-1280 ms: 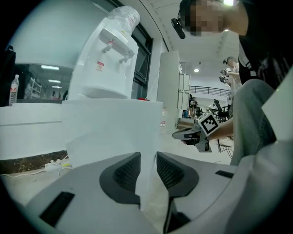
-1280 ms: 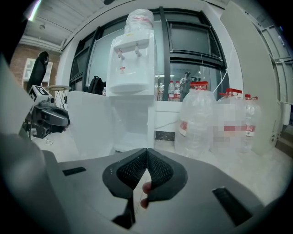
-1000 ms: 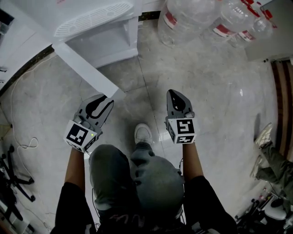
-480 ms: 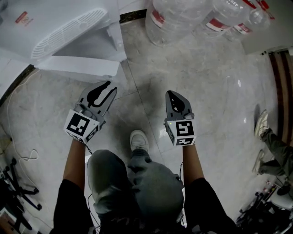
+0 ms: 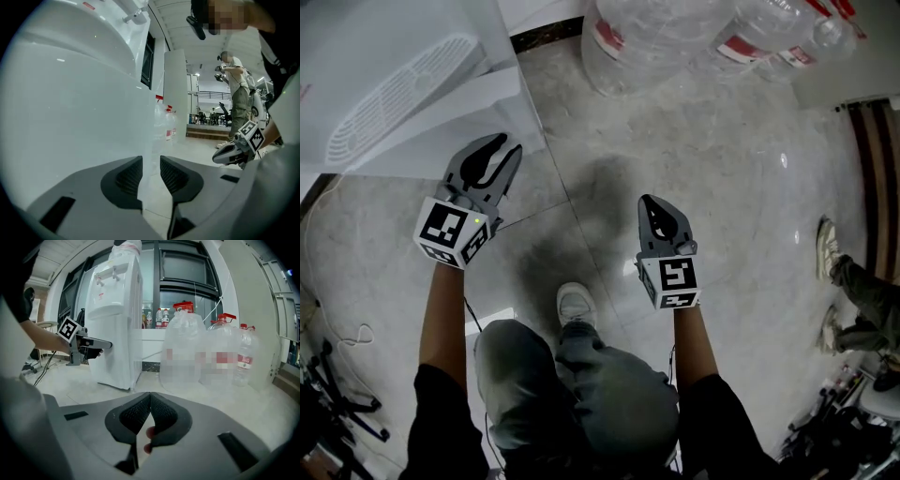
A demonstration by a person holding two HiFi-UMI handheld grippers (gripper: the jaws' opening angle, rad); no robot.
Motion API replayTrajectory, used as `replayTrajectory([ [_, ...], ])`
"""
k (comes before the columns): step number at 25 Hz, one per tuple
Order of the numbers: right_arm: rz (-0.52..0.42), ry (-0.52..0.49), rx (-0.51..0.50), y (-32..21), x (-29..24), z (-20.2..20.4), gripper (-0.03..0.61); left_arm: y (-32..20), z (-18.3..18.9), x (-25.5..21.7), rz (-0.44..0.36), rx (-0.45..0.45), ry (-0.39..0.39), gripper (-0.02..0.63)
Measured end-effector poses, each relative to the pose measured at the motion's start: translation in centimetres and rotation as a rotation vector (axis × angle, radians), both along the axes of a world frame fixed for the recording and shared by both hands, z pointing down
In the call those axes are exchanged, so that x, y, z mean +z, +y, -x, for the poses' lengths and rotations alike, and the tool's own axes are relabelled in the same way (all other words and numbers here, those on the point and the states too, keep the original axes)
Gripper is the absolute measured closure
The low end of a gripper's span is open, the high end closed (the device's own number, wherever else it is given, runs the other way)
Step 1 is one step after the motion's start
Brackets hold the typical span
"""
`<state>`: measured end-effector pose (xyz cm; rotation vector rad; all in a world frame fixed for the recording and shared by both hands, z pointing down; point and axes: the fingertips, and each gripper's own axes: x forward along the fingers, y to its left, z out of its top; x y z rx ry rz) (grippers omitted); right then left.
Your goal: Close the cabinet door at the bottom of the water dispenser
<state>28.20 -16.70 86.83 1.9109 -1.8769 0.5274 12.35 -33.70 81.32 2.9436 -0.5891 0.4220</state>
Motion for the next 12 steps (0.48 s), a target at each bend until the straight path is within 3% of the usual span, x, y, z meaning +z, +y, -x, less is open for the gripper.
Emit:
replayTrajectory([
  [7,0.016,-0.004,0.008,-0.8,1.0,-1.6,0.565,-4.2,-0.1,1.2,0.008,-0.094,-0.007,0.493],
  [12,0.024,-0.005,0.006,-0.8,1.4,-1.9,0.565,-4.2,-0.1,1.5,0.0,-0.101,-0.018,0.499],
])
